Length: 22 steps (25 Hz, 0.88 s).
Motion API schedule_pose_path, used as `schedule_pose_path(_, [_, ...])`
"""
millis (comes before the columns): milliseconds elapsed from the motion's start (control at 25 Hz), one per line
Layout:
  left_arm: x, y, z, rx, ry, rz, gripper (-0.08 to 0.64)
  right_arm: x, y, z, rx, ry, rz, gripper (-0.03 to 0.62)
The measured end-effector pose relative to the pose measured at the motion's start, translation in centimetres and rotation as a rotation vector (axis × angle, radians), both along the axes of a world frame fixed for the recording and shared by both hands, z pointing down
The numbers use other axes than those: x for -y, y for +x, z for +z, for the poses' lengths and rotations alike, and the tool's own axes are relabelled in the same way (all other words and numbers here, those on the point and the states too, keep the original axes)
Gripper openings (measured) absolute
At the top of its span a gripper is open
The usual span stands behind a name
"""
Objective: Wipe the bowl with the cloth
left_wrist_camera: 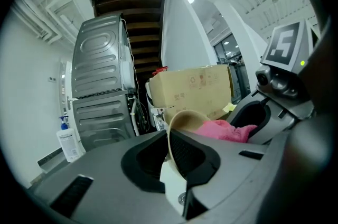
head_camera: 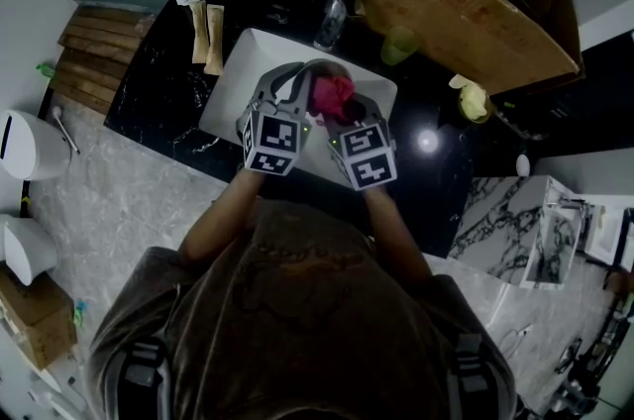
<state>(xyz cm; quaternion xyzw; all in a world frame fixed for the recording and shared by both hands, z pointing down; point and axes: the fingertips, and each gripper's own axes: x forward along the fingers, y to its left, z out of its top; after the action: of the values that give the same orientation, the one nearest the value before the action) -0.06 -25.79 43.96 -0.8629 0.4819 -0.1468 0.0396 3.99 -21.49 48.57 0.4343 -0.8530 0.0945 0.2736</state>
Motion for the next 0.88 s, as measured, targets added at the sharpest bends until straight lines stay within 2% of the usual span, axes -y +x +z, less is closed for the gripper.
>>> schedule_pose_path(280, [0.1, 0.1, -0.1, -0.01, -0.002, 0.003, 0.028, -0.8, -1.7, -0.1, 0.068, -0.02, -0.062, 0.117])
schedule_pose_path(480, [-0.2, 0.7, 0.0, -0.011, -0.018, 0.027, 0.02, -0.4, -1.6, -1.1, 0.088, 0.031, -0.082, 0.115])
schedule_pose_path(880, [-0.8, 1.7, 1.5, 0.007, -0.045, 0.051, 0.015, 1.2, 0.3, -3.3, 0.105, 0.104, -0.001, 0.114])
